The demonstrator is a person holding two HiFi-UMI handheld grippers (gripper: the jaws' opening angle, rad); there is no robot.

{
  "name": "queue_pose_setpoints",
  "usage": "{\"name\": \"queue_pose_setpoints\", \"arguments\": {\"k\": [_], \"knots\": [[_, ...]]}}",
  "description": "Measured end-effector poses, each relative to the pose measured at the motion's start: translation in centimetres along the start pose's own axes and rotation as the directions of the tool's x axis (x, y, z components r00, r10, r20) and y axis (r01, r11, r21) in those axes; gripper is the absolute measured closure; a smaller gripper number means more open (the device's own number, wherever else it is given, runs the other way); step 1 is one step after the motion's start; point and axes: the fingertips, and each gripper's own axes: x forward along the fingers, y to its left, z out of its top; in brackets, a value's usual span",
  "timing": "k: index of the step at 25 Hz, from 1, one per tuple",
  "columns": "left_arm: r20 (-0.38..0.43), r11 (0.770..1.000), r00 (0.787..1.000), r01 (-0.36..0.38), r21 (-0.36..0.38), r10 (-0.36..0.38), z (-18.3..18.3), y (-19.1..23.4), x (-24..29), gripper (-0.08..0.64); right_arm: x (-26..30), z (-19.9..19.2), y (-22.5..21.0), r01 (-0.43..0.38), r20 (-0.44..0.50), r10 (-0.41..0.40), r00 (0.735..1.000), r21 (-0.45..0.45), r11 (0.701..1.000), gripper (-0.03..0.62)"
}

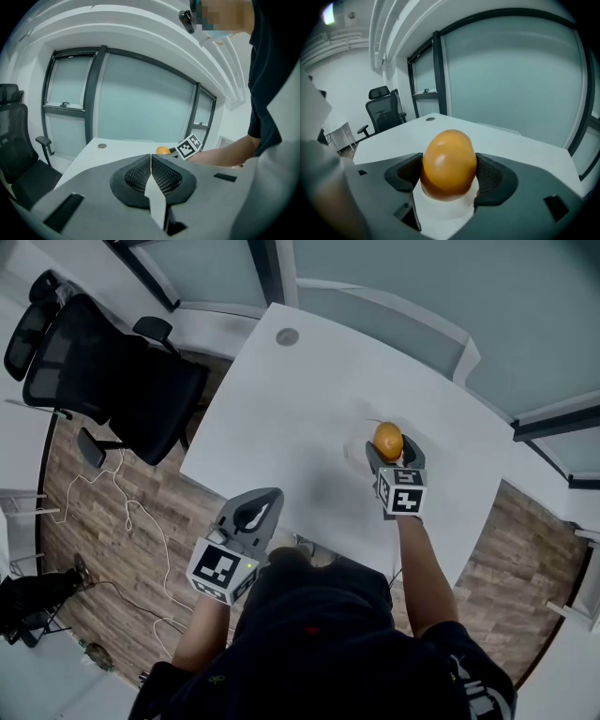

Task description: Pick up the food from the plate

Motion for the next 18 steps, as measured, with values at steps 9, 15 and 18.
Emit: {"name": "queue_pose_setpoints", "arguments": {"k": [9,15,18], "knots": [[0.086,0.991,0.991,0.098,0.089,-0.106,4.9,-5.4,1.7,0.537,-13.9,8.1,-3.5,0.121,0.238,-0.109,0.965,-0.037,0.992,0.232],[0.160,0.975,0.973,0.138,0.176,-0.166,8.7,-8.9,1.8,0.537,-23.4,12.8,-3.0,0.158,0.413,-0.118,0.903,-0.065,0.985,0.232],[0.202,0.969,0.963,0.140,0.203,-0.181,11.0,-10.4,1.7,0.537,-26.8,14.2,-2.5,0.179,0.467,-0.115,0.877,-0.093,0.980,0.232]]}}
